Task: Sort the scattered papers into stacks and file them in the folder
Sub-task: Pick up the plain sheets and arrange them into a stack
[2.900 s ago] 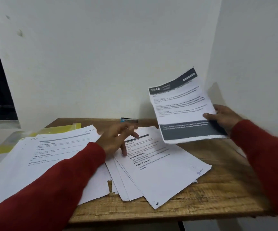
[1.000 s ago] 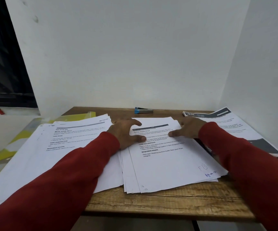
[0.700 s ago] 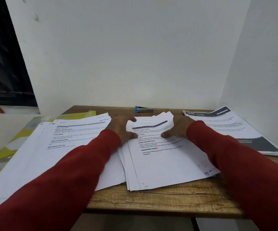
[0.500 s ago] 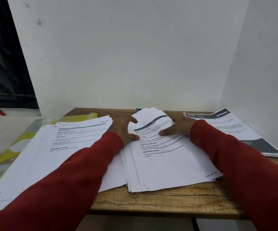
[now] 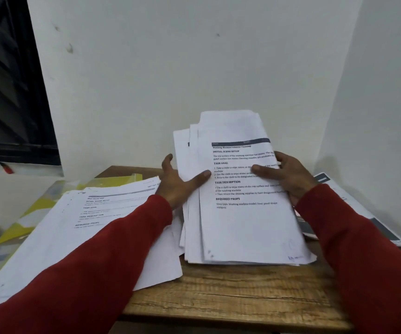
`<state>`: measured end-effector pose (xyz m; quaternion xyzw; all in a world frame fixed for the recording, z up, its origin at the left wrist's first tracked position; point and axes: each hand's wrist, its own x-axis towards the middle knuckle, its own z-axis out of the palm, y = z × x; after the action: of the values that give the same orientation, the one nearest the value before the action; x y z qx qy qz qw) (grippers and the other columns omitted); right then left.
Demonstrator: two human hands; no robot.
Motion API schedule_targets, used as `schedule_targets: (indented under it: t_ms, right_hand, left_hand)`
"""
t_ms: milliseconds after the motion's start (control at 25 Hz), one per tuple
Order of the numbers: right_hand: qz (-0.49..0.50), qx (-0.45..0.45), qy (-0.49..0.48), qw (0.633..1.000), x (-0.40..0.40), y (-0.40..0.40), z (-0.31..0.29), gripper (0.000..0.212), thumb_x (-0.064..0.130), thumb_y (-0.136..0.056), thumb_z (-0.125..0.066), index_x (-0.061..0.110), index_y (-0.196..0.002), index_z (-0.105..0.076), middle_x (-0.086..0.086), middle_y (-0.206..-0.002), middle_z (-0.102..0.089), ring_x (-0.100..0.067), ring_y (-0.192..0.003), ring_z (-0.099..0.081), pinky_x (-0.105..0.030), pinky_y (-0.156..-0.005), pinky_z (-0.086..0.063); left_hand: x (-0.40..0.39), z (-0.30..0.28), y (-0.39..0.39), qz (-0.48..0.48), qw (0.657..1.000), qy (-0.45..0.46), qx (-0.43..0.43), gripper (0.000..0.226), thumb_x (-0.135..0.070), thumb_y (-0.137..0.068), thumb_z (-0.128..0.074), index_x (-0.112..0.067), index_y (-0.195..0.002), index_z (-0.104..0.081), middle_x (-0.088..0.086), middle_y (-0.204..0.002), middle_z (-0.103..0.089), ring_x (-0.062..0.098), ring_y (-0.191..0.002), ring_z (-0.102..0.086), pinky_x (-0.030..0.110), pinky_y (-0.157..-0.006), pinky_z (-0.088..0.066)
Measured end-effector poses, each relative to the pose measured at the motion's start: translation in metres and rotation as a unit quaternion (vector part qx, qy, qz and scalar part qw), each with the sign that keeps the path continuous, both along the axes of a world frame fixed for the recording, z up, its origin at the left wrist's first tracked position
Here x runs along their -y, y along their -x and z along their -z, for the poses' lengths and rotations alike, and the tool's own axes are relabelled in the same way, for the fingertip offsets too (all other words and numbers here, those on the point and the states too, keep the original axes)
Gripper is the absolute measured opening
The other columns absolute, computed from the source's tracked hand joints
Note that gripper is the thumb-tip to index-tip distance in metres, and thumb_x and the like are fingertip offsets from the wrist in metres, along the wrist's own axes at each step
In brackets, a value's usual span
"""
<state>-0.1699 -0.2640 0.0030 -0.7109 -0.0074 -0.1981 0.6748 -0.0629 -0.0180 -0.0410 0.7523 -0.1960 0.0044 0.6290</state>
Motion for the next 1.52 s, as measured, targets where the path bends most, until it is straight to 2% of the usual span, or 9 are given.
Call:
schedule_targets:
  t_ms: [80,160,360,520,720,920,1080,1280,1520]
  right_hand:
    - [0.019,0.048,-0.029,0.998,-0.004,0.004,-0.006,0.057,0.005,-0.070,-0.082,0.004,-0.122,-0.060,-0.019,-0.111,-0.072,-0.033,-0.091,-0.072,-0.042,-0.074,-0.060]
    - [0.024,0.082,-0.042,0.995,-0.005,0.008,-0.012,0.056,0.003,-0.074,-0.080,0.009,-0.125,-0.057,-0.015,-0.111,-0.073,-0.031,-0.093,-0.072,-0.042,-0.076,-0.060]
    - [-0.013,0.100,-0.023,0.995,-0.003,0.027,-0.022,0.055,0.007,-0.075,-0.076,0.005,-0.127,-0.058,-0.010,-0.116,-0.072,-0.032,-0.107,-0.069,-0.036,-0.085,-0.059]
    - [0.033,0.146,-0.002,0.989,-0.009,0.038,-0.027,0.043,-0.002,-0.079,-0.075,0.011,-0.118,-0.063,-0.006,-0.110,-0.075,-0.025,-0.100,-0.072,-0.033,-0.082,-0.058]
    - [0.015,0.166,0.004,0.986,-0.007,0.044,-0.036,0.054,0.002,-0.082,-0.073,0.009,-0.131,-0.052,-0.008,-0.122,-0.070,-0.025,-0.111,-0.068,-0.035,-0.089,-0.056]
    - [0.041,0.118,0.045,0.991,-0.009,0.045,-0.022,0.053,0.008,-0.084,-0.074,0.017,-0.131,-0.051,-0.003,-0.121,-0.069,-0.019,-0.110,-0.067,-0.032,-0.084,-0.058]
    - [0.045,0.122,0.055,0.990,-0.015,0.043,-0.011,0.047,0.001,-0.089,-0.067,0.014,-0.132,-0.052,-0.001,-0.121,-0.068,-0.017,-0.108,-0.068,-0.024,-0.082,-0.057]
    - [0.040,0.126,0.034,0.991,-0.013,0.044,-0.019,0.048,0.003,-0.089,-0.068,0.016,-0.131,-0.050,-0.001,-0.119,-0.070,-0.016,-0.105,-0.069,-0.030,-0.084,-0.058]
    - [0.026,0.069,0.070,0.995,-0.011,0.041,0.008,0.040,0.009,-0.092,-0.066,0.021,-0.129,-0.056,0.005,-0.118,-0.072,-0.017,-0.107,-0.069,-0.029,-0.085,-0.058]
  left_hand:
    - [0.002,-0.005,0.005,0.093,0.994,0.050,-0.030,0.095,-0.058,-0.060,-0.086,-0.014,-0.137,-0.051,0.005,-0.125,-0.069,0.021,-0.111,-0.068,0.044,-0.101,-0.051]
    - [0.010,-0.012,0.015,0.093,0.992,0.081,-0.013,0.063,-0.038,-0.070,-0.087,-0.013,-0.122,-0.063,0.006,-0.114,-0.074,0.024,-0.103,-0.071,0.048,-0.096,-0.054]
    - [0.007,-0.043,0.028,-0.039,0.985,0.122,0.114,0.053,-0.050,-0.075,-0.075,-0.023,-0.119,-0.061,-0.006,-0.112,-0.072,0.016,-0.103,-0.070,0.042,-0.094,-0.055]
    - [0.008,-0.066,0.053,-0.049,0.967,0.103,0.226,0.026,-0.034,-0.095,-0.063,-0.023,-0.115,-0.049,-0.022,-0.103,-0.061,-0.017,-0.089,-0.061,0.007,-0.077,-0.046]
    - [0.003,-0.073,0.063,-0.058,0.956,0.092,0.273,0.034,-0.031,-0.096,-0.063,-0.012,-0.119,-0.046,-0.025,-0.101,-0.059,-0.021,-0.083,-0.059,0.000,-0.068,-0.043]
    - [0.000,-0.058,0.064,-0.040,0.966,0.046,0.253,0.045,-0.034,-0.091,-0.068,-0.019,-0.123,-0.040,-0.026,-0.102,-0.055,-0.018,-0.079,-0.060,0.002,-0.062,-0.047]
    - [0.002,-0.052,0.061,-0.042,0.966,0.029,0.252,0.036,-0.021,-0.096,-0.063,-0.017,-0.122,-0.038,-0.016,-0.104,-0.060,0.002,-0.087,-0.065,0.012,-0.067,-0.054]
    - [0.004,-0.059,0.066,-0.030,0.965,0.071,0.252,0.037,-0.022,-0.097,-0.062,-0.018,-0.120,-0.034,-0.021,-0.105,-0.057,-0.013,-0.082,-0.064,0.006,-0.062,-0.049]
    - [0.003,-0.029,0.048,-0.001,0.982,-0.018,0.187,0.029,-0.021,-0.100,-0.056,-0.017,-0.117,-0.033,-0.007,-0.108,-0.057,0.011,-0.094,-0.061,0.009,-0.067,-0.047]
